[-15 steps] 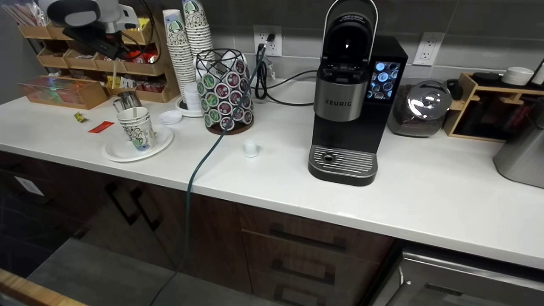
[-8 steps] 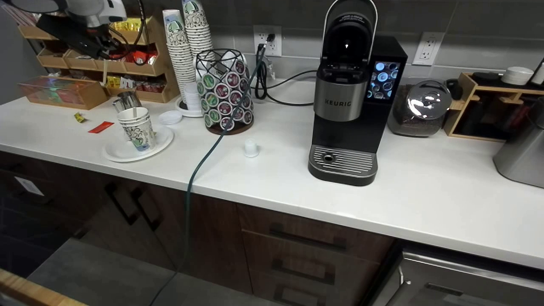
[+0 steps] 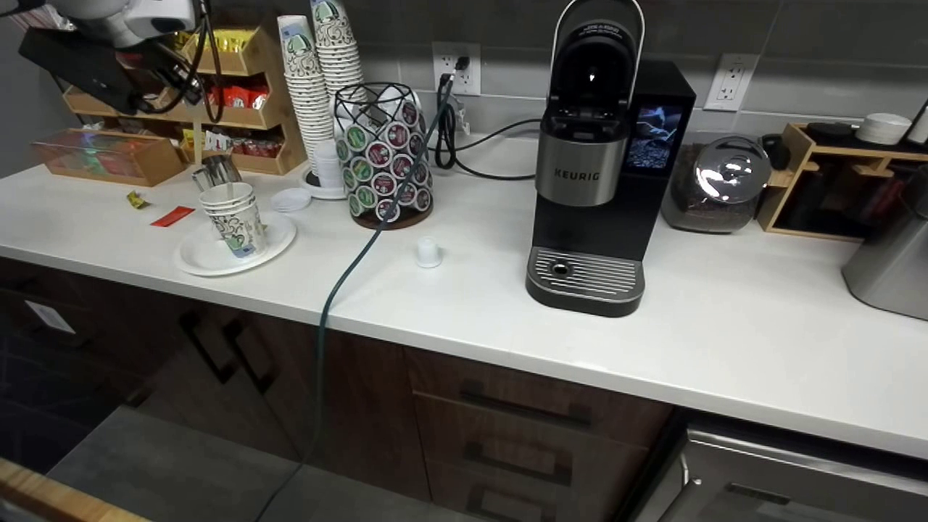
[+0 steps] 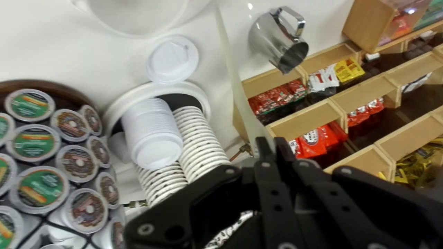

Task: Move the spoon from the silver cup to the white cup

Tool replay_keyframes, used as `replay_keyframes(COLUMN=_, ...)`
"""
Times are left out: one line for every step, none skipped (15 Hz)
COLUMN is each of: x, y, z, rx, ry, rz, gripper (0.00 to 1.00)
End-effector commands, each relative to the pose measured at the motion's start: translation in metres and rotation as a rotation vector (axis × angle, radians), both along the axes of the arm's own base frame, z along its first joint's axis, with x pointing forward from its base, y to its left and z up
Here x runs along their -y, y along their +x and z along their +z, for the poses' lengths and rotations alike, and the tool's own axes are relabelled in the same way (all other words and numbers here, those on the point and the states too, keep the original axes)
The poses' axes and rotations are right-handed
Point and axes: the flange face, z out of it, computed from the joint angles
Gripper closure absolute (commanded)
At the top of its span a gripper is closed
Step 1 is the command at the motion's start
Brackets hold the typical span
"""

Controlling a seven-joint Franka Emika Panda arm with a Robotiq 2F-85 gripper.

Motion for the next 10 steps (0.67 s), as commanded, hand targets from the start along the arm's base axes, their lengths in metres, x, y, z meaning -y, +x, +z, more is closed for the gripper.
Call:
replay_keyframes(x=0.018, y=-0.026, z=-0.013, rx=-0.054, ry=-0.055, rz=-0.048, gripper=0.98)
replay_keyframes(x=0.016, y=-0.026, z=-0.015, rx=-0.061, ry=-0.060, rz=-0.036, gripper=0.98)
replay_keyframes(x=0.012, y=-0.023, z=-0.017, rx=-0.058, ry=-0.072, rz=-0.047, gripper=0.98)
replay_keyframes(x=0.006, y=-0.020, z=-0.017, rx=-0.049, ry=-0.077, rz=-0.046, gripper=0.98)
replay_keyframes(x=0.004, y=-0.017, z=-0.016, rx=-0.041, ry=-0.080, rz=-0.053, gripper=0.98)
replay_keyframes(x=0.003, y=-0.016, z=-0.015, rx=-0.030, ry=-0.086, rz=-0.066, gripper=0.98)
replay_keyframes(x=0.001, y=-0.014, z=-0.015, rx=-0.025, ry=-0.095, rz=-0.078, gripper=0.98)
replay_keyframes(x=0.000, y=-0.012, z=-0.016, rx=-0.023, ry=-0.108, rz=-0.100, gripper=0.98)
replay_keyframes(x=-0.001, y=-0.011, z=-0.018, rx=-0.027, ry=-0.122, rz=-0.115, gripper=0.68)
replay_keyframes(x=-0.004, y=-0.010, z=-0.020, rx=-0.038, ry=-0.124, rz=-0.113, gripper=0.68)
